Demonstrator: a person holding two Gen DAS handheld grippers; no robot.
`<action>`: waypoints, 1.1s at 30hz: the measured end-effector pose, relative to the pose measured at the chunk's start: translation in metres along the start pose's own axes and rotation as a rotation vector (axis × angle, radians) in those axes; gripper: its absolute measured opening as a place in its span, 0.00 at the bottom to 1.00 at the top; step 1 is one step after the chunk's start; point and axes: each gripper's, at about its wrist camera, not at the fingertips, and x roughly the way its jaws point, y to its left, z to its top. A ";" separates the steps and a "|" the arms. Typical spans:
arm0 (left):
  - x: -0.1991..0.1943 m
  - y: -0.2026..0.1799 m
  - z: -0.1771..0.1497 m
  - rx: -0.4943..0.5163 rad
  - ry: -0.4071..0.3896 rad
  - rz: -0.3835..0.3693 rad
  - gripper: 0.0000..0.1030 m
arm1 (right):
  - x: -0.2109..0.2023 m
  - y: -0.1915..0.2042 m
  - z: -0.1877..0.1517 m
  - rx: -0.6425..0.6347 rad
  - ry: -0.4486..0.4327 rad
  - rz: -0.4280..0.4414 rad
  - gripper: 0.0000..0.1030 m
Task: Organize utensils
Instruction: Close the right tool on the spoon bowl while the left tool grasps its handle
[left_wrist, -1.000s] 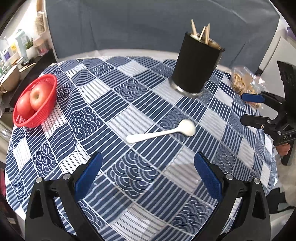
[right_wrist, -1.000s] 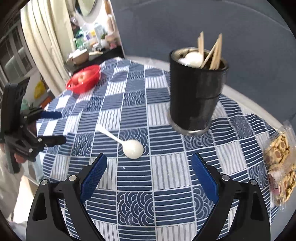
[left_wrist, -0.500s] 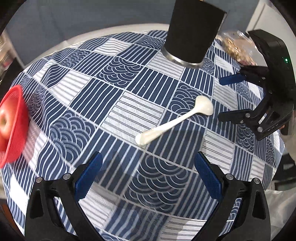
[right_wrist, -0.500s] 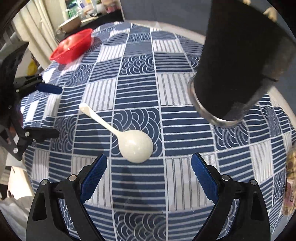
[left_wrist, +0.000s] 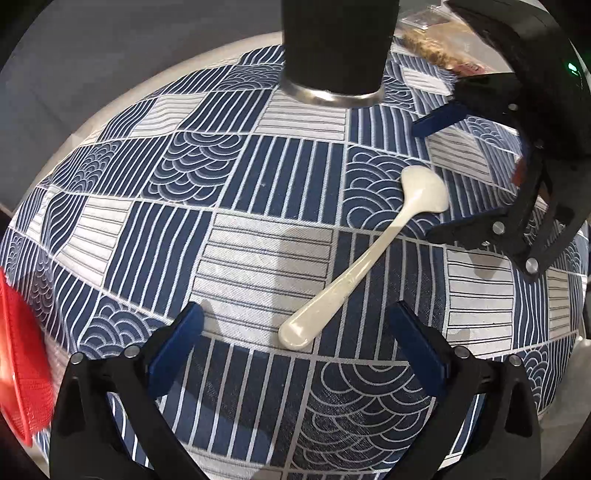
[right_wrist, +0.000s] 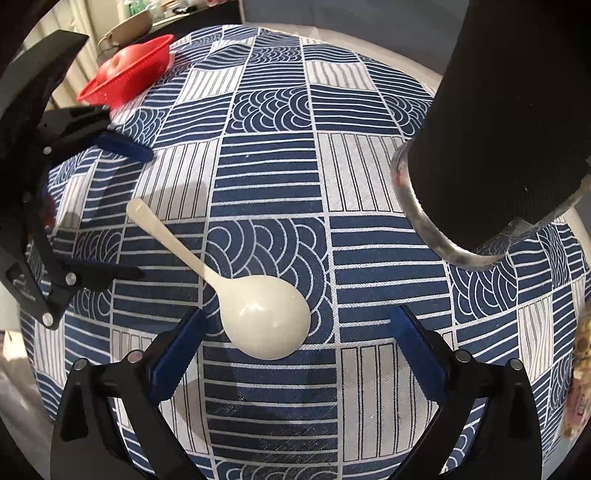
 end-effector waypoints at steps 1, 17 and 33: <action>0.000 0.000 -0.001 0.007 -0.003 0.002 0.96 | 0.000 0.000 -0.001 0.003 -0.002 -0.001 0.94; -0.006 -0.002 0.009 0.024 -0.033 -0.008 0.65 | -0.006 0.003 0.012 -0.018 0.074 0.000 0.68; -0.012 -0.005 0.042 0.066 0.000 -0.166 0.08 | -0.031 -0.024 0.010 0.080 0.119 0.084 0.15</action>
